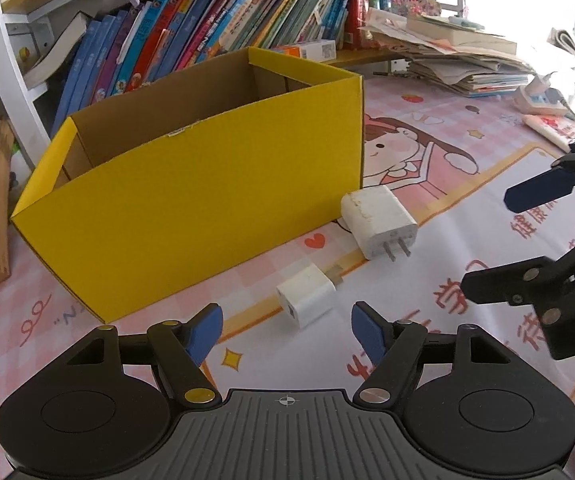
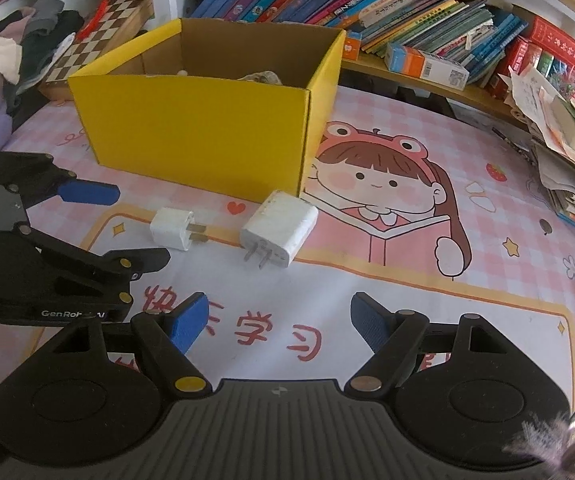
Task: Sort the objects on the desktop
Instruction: 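Move right gripper to the large white charger while left approaches the small cube charger, then close right gripper on the large charger while left closes on the small cube charger, then lift and carry both chargers over the yellow box with both grippers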
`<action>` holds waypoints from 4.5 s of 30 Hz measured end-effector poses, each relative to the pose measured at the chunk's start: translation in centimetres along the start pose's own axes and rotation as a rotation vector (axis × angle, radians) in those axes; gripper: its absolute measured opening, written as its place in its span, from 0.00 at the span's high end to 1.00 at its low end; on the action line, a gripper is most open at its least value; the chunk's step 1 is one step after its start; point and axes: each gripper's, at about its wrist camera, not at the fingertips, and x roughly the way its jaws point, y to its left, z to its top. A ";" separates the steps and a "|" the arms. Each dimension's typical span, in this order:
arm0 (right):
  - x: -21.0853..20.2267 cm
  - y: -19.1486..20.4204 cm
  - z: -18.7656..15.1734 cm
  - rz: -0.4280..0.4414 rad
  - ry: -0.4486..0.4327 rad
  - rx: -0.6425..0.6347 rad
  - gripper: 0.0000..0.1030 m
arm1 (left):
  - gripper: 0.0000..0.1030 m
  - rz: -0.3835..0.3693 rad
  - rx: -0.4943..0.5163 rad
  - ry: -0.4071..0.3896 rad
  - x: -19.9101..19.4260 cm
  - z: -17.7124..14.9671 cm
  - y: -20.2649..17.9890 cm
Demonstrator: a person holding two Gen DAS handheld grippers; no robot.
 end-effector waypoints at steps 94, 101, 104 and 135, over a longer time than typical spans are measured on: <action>-1.8 4.3 1.7 0.093 0.007 0.048 0.59 | 0.66 -0.014 -0.065 -0.125 -8.9 -2.9 2.8; -2.7 5.0 2.4 0.091 -0.021 0.027 0.59 | 0.66 -0.020 -0.054 -0.162 -10.0 -2.4 3.2; -3.2 5.1 2.9 0.095 -0.031 0.025 0.59 | 0.66 -0.022 -0.050 -0.178 -10.5 -2.1 3.4; -0.4 0.2 19.8 0.108 -0.204 -0.079 0.59 | 0.66 0.071 -0.028 -0.278 -5.4 8.5 7.4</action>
